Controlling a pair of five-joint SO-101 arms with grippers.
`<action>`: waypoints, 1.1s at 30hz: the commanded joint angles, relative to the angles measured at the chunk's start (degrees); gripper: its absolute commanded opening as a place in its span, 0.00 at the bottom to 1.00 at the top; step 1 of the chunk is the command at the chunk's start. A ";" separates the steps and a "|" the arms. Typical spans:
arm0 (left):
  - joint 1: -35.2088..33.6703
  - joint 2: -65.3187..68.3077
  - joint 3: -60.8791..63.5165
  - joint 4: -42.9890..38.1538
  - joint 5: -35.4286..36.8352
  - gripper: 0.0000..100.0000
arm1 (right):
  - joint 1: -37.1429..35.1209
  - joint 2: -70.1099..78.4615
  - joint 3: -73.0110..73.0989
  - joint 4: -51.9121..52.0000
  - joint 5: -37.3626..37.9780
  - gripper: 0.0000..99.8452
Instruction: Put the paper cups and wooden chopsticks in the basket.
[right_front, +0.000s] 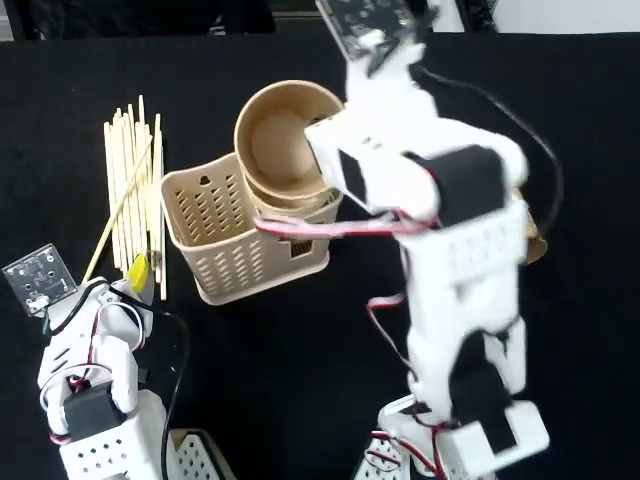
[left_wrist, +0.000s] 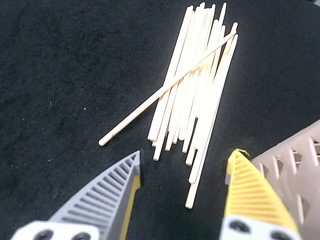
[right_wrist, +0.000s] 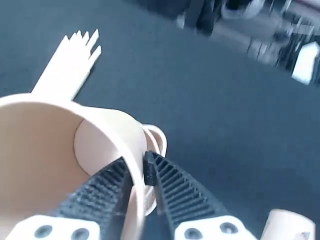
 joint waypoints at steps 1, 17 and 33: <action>0.57 -0.44 -1.54 -0.35 -0.09 0.27 | -0.26 5.58 -0.04 -1.05 -0.70 0.01; 0.57 -0.44 -1.54 -0.35 -0.09 0.27 | -2.37 11.82 -16.13 4.66 0.88 0.32; 0.57 -0.44 -1.45 -0.35 -0.09 0.27 | 2.37 18.15 -20.79 5.19 2.02 0.16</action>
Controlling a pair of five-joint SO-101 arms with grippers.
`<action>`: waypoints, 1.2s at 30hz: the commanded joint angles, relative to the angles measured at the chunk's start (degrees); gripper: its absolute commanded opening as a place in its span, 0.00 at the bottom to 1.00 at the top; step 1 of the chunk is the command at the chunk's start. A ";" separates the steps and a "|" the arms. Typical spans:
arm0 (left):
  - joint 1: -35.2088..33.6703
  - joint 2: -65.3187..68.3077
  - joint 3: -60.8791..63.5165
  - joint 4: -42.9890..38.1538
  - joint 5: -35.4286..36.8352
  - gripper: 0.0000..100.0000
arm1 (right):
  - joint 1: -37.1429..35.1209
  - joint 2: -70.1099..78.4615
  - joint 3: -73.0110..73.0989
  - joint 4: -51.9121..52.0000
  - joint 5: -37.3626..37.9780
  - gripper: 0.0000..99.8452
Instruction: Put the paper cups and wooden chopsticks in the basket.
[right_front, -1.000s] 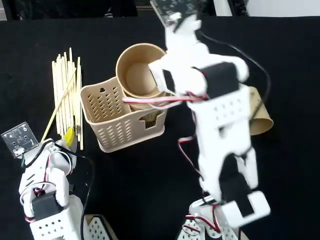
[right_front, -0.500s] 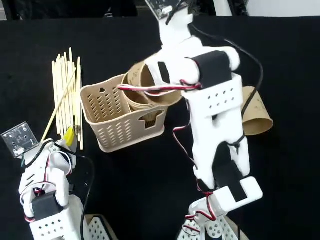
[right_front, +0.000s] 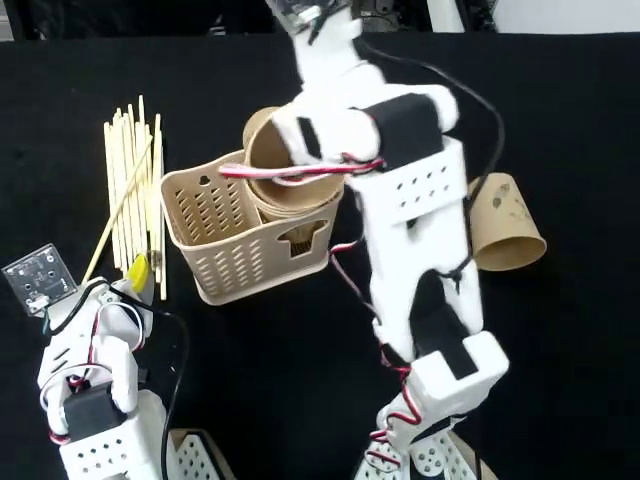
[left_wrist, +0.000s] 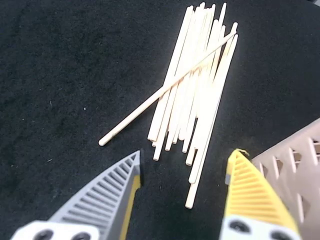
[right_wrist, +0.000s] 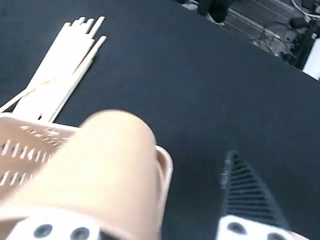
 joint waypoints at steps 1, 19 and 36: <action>0.57 -0.44 -1.45 -0.35 -0.09 0.27 | 4.31 -0.13 -2.51 1.05 0.26 0.11; 0.57 -0.44 -1.45 -0.35 -0.09 0.27 | 4.48 -8.92 9.19 2.20 0.44 0.04; 0.57 -0.44 0.40 -4.31 -0.09 0.27 | 2.90 -15.16 14.55 2.11 -1.76 0.27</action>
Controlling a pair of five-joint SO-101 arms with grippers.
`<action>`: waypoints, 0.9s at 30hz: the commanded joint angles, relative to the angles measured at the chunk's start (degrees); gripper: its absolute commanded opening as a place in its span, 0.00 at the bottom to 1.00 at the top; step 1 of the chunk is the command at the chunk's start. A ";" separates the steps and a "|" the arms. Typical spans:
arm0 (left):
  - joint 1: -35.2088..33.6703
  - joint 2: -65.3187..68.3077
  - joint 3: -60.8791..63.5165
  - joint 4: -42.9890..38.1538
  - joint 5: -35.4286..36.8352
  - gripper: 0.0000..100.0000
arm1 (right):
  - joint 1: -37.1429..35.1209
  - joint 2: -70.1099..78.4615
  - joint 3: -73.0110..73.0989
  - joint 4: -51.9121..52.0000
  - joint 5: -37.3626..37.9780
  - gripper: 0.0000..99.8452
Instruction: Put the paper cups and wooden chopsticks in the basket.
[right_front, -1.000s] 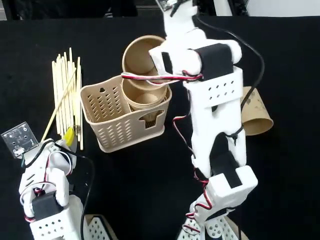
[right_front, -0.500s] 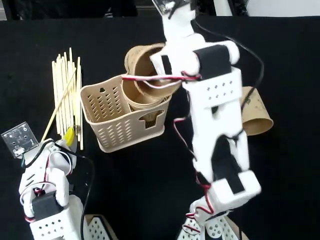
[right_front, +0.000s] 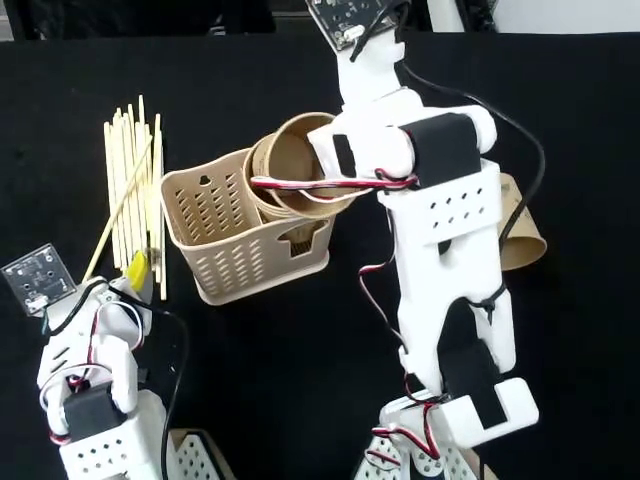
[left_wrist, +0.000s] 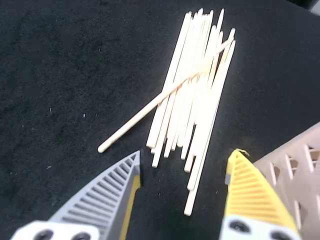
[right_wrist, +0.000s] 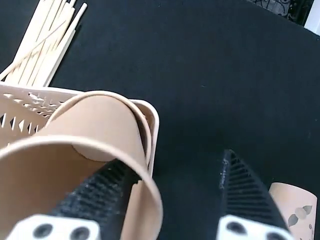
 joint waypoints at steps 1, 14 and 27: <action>0.57 -0.44 0.31 -2.55 -0.09 0.27 | -0.70 -2.59 -3.03 1.76 -0.53 0.27; 0.57 -0.44 0.84 -2.64 -0.09 0.27 | -0.62 -11.56 -1.71 1.85 -0.18 0.27; 0.57 -0.44 0.84 -2.64 -0.09 0.27 | -0.70 -15.34 2.07 1.76 -0.18 0.27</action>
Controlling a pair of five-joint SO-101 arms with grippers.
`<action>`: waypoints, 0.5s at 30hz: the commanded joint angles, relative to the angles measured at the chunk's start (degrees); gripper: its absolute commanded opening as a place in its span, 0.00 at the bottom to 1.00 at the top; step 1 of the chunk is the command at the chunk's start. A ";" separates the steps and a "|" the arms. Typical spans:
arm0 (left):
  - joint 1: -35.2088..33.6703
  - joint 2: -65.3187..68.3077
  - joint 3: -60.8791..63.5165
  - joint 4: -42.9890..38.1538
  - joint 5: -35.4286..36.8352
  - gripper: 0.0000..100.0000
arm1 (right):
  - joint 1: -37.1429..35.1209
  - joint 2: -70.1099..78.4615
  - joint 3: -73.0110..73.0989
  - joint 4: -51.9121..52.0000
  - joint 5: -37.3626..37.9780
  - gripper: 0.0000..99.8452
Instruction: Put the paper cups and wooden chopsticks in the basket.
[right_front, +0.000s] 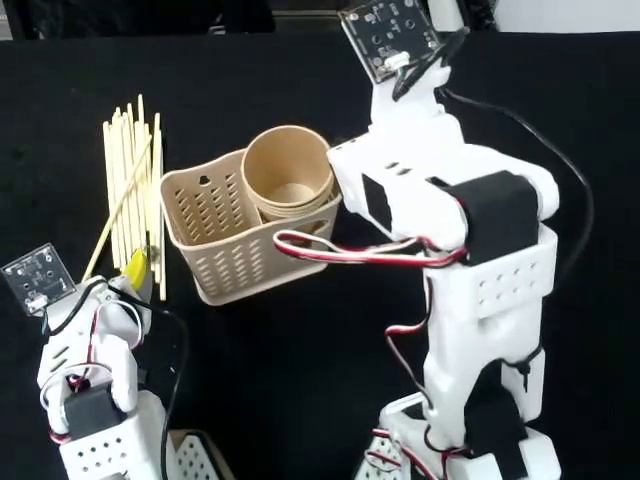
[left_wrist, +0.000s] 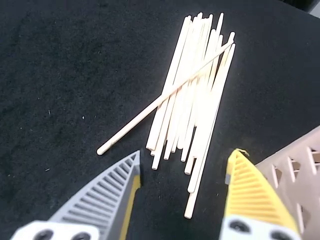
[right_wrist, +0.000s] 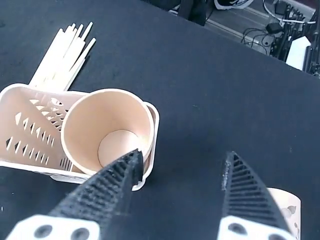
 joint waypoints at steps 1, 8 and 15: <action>0.57 -0.44 -0.22 -1.05 -0.09 0.27 | -0.70 -1.71 -2.68 1.76 -0.18 0.27; 0.57 -0.44 -0.22 -1.05 -0.09 0.27 | -1.58 -1.89 0.66 1.93 3.25 0.27; 0.57 -0.44 -0.22 -1.05 -0.09 0.27 | 11.25 -7.87 21.76 1.85 25.67 0.27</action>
